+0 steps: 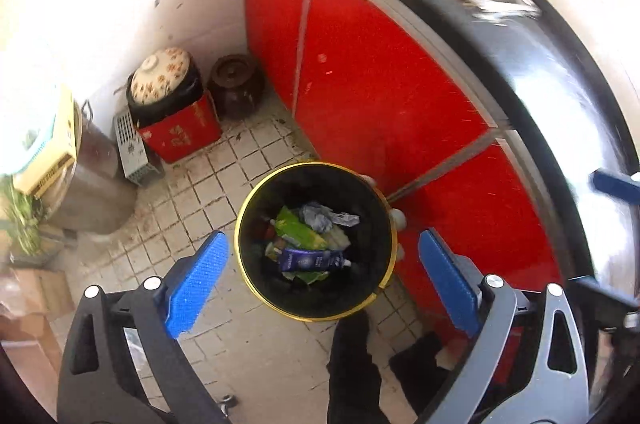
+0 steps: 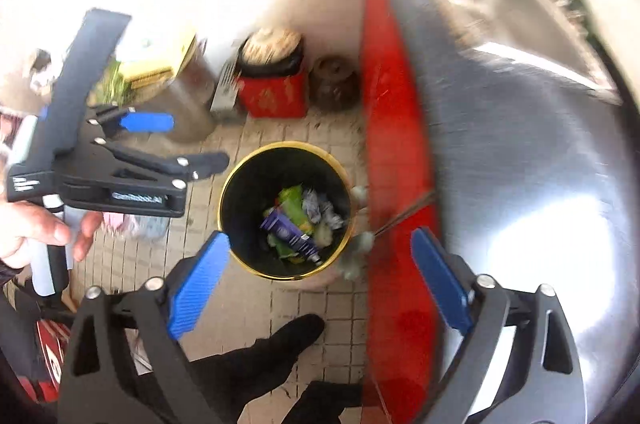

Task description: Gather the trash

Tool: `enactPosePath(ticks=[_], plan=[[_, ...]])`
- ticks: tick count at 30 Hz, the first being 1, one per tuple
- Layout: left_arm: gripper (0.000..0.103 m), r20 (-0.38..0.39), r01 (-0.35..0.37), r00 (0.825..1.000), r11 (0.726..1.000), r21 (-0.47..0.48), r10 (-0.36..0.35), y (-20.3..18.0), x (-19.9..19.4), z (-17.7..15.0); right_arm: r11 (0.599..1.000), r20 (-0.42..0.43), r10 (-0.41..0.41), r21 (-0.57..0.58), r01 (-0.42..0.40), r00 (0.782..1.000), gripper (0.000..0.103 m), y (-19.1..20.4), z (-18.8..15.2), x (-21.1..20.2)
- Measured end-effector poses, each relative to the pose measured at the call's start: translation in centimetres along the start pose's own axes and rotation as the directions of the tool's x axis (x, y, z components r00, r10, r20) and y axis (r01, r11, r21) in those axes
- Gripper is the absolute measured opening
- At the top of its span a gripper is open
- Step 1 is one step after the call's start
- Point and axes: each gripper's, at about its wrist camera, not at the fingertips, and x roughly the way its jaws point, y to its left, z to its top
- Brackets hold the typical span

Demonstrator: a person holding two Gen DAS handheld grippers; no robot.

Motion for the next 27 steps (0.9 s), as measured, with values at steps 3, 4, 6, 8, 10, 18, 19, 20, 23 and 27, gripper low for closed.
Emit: enactPosePath(ticks=[3,4,6,8,10,18,19,20,23,27], plan=[[0.096,0.011,0.043,0.999,0.995,0.091,-0.045,-5.0,-3.6,1.8,0.992,0.067,-0.087,0.092,0.081,0.994,0.096,-3.4,-1.7,-6.4],[0.096,0.019,0.064,0.998,0.991,0.115,-0.067,-6.6,-4.5,2.3,0.984,0.084,-0.133,0.128,0.121,0.988,0.096,-4.8,-2.7,-8.6],[0.096,0.025,0.109,0.993,0.973,0.206,-0.117,-11.5,-6.2,3.4,0.958,0.109,-0.218,0.211,0.192,0.970,0.096,-7.4,-4.9,-12.4],[0.096,0.029,0.138,0.988,0.945,0.296,-0.153,-16.1,-7.4,3.9,0.914,0.105,-0.301,0.317,0.255,0.948,0.096,-10.2,-7.7,-15.7],[0.096,0.027,0.185,0.977,0.900,0.395,-0.213,-21.7,-8.6,4.2,0.831,0.076,-0.398,0.452,0.324,0.914,0.096,-13.4,-11.7,-19.4],[0.096,-0.064,0.312,0.928,0.670,0.674,-0.368,-41.0,-12.5,1.5,0.374,-0.116,-0.567,0.846,0.380,0.816,0.096,-20.8,-28.9,-29.2],[0.096,-0.074,0.318,0.925,0.648,0.693,-0.374,-42.6,-12.9,1.1,0.321,-0.142,-0.579,0.865,0.385,0.803,0.096,-21.2,-30.7,-30.0],[0.096,-0.080,0.314,0.924,0.621,0.718,-0.375,-44.4,-13.5,0.5,0.258,-0.175,-0.589,0.885,0.389,0.789,0.096,-21.6,-32.9,-31.1],[0.096,-0.084,0.303,0.921,0.564,0.768,-0.380,-48.0,-14.7,-1.3,0.142,-0.214,-0.606,0.918,0.369,0.766,0.096,-21.7,-37.1,-32.6],[0.096,-0.118,0.307,0.924,0.525,0.794,-0.363,-50.7,-14.8,-3.2,0.068,-0.244,-0.593,0.935,0.349,0.768,0.096,-21.4,-41.2,-33.9]])
